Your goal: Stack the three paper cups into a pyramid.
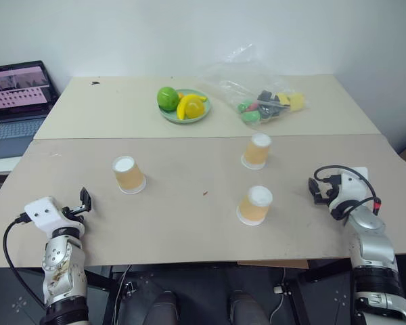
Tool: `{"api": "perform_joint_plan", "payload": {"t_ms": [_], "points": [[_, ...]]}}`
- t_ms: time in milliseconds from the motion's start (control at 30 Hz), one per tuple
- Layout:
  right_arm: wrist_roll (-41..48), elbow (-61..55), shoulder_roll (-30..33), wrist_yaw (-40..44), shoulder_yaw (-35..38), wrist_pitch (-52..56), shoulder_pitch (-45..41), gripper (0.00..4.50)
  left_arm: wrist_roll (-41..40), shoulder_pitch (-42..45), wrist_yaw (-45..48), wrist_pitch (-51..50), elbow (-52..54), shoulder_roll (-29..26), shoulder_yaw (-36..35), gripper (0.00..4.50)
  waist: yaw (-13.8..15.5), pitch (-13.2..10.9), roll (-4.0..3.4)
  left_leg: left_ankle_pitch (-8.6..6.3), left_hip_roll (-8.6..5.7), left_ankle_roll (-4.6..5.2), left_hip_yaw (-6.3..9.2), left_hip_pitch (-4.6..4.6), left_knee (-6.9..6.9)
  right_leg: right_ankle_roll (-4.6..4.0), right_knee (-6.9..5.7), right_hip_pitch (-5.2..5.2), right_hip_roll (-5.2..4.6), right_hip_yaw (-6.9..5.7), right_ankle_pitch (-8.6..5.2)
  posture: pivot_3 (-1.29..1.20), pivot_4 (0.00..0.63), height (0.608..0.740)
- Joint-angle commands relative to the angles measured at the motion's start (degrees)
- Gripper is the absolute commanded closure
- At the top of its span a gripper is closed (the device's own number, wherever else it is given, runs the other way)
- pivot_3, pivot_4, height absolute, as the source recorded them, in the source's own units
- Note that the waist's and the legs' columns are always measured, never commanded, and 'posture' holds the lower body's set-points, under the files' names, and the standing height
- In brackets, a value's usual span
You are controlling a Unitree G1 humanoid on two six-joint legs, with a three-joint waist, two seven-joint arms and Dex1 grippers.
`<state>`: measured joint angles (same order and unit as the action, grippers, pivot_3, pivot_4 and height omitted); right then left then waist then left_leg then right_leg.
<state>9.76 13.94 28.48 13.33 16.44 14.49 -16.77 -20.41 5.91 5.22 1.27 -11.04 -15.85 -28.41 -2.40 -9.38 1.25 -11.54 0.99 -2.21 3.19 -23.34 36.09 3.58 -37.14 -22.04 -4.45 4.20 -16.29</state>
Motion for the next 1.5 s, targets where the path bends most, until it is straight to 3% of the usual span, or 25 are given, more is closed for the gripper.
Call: {"api": "perform_joint_plan", "payload": {"t_ms": [33, 167, 300, 400, 467, 600, 800, 867, 1133, 1300, 1500], "points": [[0.0, -1.5, 0.2, -0.3, 0.6, -0.5, -1.0, 0.07, -3.2, 0.4, 1.6, -0.4, 0.1, -1.0, -2.4, 0.0, 0.0, 0.0, 0.0, 0.0, 0.0, 0.0, 0.0, 0.0, 0.0, 0.0, 0.0, 0.0, 0.0, 0.0, 0.0, 0.0, 0.15, 0.74], [-0.3, 0.2, 1.2, 0.6, 0.5, -0.2, -1.4, 0.07, -14.6, 3.7, 5.9, -8.5, 10.2, -4.9, -4.8, 0.0, 0.0, 0.0, 0.05, 0.0, 0.03, 0.0, 0.03, -0.01, 0.02, 0.0, -0.06, -0.03, 0.03, -0.02, 0.0, 0.0, 0.15, 0.74], [-0.4, 1.4, 1.6, 1.0, 0.3, -0.5, -1.9, 0.07, -25.6, 11.7, 2.7, -16.4, 22.7, -9.3, -6.0, 0.0, 0.6, -0.1, 0.2, 0.0, 0.03, 0.0, 0.13, -0.21, 0.24, 0.03, -0.08, -0.04, 0.0, -0.13, 0.04, 0.0, 0.15, 0.74], [-0.2, 2.7, 1.2, 0.9, 0.4, -1.0, -2.6, 0.07, -33.1, 15.7, 4.7, -22.8, 30.3, -12.9, -3.2, 0.0, 0.4, -0.1, 0.2, 0.0, -0.01, 0.0, 0.08, -0.27, 0.29, 0.07, -0.01, -0.03, -0.02, -0.07, 0.11, 0.0, 0.15, 0.74], [-0.3, 3.3, 1.0, 0.9, 0.3, -1.3, -2.9, 0.07, -34.9, 13.3, 11.1, -27.5, 37.1, -16.2, 3.6, 0.0, 0.1, -0.1, 0.11, 0.0, -0.01, 0.0, 0.05, -0.25, 0.26, 0.07, 0.01, -0.03, -0.03, -0.05, 0.1, 0.0, 0.15, 0.74], [-0.3, 3.6, 1.2, 1.1, 0.3, -1.2, -3.5, 0.07, -33.3, 5.0, 23.5, -32.1, 44.1, -22.4, 14.1, 0.0, -0.5, -0.1, -0.07, 0.0, 0.0, 0.0, 0.0, -0.16, 0.13, 0.07, -0.01, -0.05, 0.01, 0.03, 0.1, 0.0, 0.15, 0.74], [3.4, 2.8, 6.2, 8.7, 3.0, 1.2, -1.8, 0.07, -27.1, -2.8, 38.2, -28.3, 38.8, -28.4, 14.7, 0.0, -1.1, -0.2, -0.17, 0.05, 0.08, 0.06, -0.06, 0.0, 0.11, -0.05, -0.11, -0.08, 0.13, 0.12, 0.14, 0.0, 0.15, 0.74], [5.3, 2.1, 10.6, 15.7, 3.6, 2.9, 0.6, 0.07, -25.1, -2.6, 41.3, -27.0, 37.8, -29.5, 15.3, 0.0, -0.4, -0.2, -0.18, 0.05, 0.07, 0.06, -0.08, -0.02, 0.12, -0.05, -0.05, -0.05, 0.1, 0.12, 0.13, 0.0, 0.15, 0.74], [23.1, -8.2, 29.5, 57.5, 8.9, 13.7, 19.6, 0.07, -22.6, -1.2, 47.8, -27.2, 36.1, -29.1, 19.0, 0.0, 1.0, -0.3, -0.23, -0.01, 0.06, 0.16, -0.08, -0.24, 0.24, 0.03, 0.07, -0.04, 0.03, 0.02, 0.09, 0.0, 0.15, 0.74], [19.8, -11.7, 31.9, 59.3, 3.7, 11.4, 17.8, 0.07, -21.5, 0.0, 49.2, -27.4, 35.6, -27.8, 21.2, 0.0, -0.6, -0.3, -0.18, -0.01, 0.11, 0.15, -0.16, 0.28, 0.25, 0.39, 0.1, 0.42, 0.08, 0.09, -0.13, 0.0, 0.15, 0.74], [18.2, -18.2, 28.3, 56.2, -4.5, 12.2, 9.2, 0.07, -20.7, 1.5, 49.0, -28.1, 35.2, -26.8, 22.2, 0.0, -0.2, -0.3, -0.17, -0.02, 0.12, 0.14, -0.11, 0.33, 0.2, 0.28, 0.12, 0.52, 0.1, 0.06, -0.14, 0.0, 0.15, 0.74]]}}
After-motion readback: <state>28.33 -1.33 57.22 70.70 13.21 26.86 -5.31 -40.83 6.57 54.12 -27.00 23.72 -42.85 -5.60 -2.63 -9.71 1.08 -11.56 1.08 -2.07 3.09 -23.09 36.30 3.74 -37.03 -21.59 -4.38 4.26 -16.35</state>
